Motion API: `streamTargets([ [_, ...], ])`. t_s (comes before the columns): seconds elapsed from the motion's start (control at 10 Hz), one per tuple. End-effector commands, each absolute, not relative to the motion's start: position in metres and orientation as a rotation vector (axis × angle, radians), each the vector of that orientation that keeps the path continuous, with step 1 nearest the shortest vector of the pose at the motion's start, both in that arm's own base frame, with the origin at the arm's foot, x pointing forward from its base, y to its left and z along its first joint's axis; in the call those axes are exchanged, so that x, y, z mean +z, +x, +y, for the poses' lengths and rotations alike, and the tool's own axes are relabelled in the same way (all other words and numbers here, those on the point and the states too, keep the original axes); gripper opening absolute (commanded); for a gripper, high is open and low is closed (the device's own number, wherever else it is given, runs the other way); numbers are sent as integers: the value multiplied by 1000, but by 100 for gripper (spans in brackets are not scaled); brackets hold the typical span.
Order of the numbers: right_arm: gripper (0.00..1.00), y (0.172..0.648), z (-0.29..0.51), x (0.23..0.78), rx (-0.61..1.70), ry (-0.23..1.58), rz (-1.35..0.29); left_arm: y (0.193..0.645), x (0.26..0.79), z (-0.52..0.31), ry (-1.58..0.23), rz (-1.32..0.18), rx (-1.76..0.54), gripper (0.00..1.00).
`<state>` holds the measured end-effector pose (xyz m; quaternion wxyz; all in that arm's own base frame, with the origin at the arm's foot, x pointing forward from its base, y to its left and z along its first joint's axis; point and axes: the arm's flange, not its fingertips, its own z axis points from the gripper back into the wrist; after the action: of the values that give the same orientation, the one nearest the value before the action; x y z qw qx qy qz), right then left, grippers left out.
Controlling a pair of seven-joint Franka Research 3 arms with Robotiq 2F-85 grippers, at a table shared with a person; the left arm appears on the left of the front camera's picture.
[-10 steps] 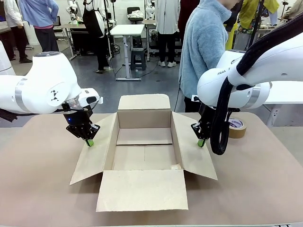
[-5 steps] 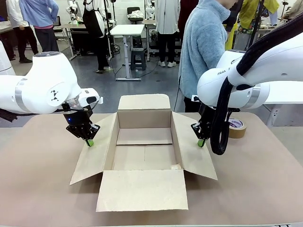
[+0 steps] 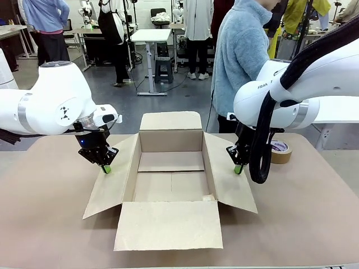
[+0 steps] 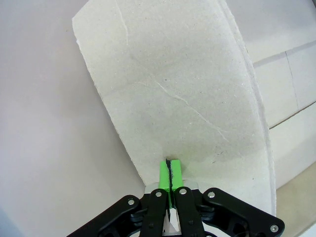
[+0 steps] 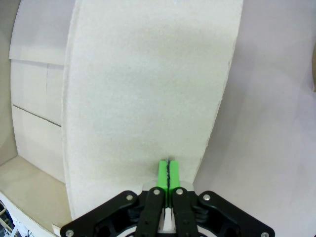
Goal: Wrap the clocks to prevent damage.
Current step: Once the human has placed the objects inside and stepped back, release both hands from the side flaps of the Package Box.
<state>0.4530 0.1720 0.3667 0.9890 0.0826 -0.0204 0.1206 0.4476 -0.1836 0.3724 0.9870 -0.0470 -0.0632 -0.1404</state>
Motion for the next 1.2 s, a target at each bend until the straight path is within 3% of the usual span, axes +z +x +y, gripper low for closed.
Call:
streamTargets([
  [0.0,1,452,173,367,243,166,-39,447,372,-183,-83,-124,-272,1],
  [1.1,1,452,173,367,243,166,-39,447,372,-183,-83,-124,-272,1],
])
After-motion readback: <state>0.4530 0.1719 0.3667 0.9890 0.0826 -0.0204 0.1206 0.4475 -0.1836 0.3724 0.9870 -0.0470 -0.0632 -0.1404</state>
